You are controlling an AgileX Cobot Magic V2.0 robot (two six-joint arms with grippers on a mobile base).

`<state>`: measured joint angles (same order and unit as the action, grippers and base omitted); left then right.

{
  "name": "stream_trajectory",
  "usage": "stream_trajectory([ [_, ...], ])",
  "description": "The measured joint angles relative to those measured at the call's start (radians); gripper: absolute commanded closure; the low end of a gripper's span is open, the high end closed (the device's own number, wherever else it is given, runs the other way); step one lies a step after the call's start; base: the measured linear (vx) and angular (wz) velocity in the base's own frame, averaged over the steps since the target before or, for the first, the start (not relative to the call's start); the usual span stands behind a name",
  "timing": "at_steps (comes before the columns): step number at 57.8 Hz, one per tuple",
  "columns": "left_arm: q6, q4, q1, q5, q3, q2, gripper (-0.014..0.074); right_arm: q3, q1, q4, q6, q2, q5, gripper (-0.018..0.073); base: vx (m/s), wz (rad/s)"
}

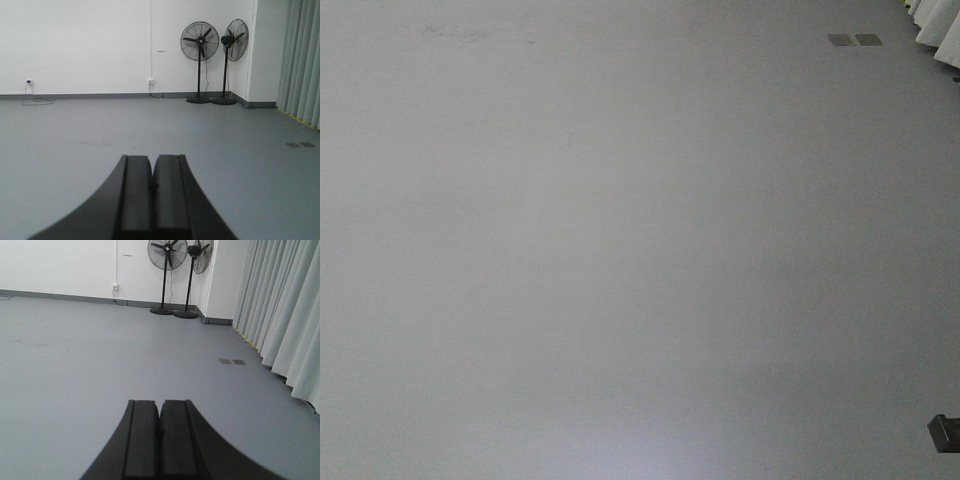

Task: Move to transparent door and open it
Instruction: 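Drive the base across the floor, turning toward the glass sliding door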

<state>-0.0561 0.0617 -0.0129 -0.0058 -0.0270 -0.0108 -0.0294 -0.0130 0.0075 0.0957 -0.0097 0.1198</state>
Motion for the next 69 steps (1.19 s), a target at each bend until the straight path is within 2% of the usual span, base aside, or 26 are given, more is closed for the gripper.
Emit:
stream_trajectory([
  [39,0.000,0.000,0.000,0.000,0.000,0.000,0.0602,0.000,0.000,0.000,0.000,0.000,0.000,0.0567,0.05,0.01],
  [69,0.000,0.000,0.000,0.000,0.000,0.000,0.0602,0.000,0.000,0.000,0.001,0.000,0.000,0.0567,0.25,0.09],
])
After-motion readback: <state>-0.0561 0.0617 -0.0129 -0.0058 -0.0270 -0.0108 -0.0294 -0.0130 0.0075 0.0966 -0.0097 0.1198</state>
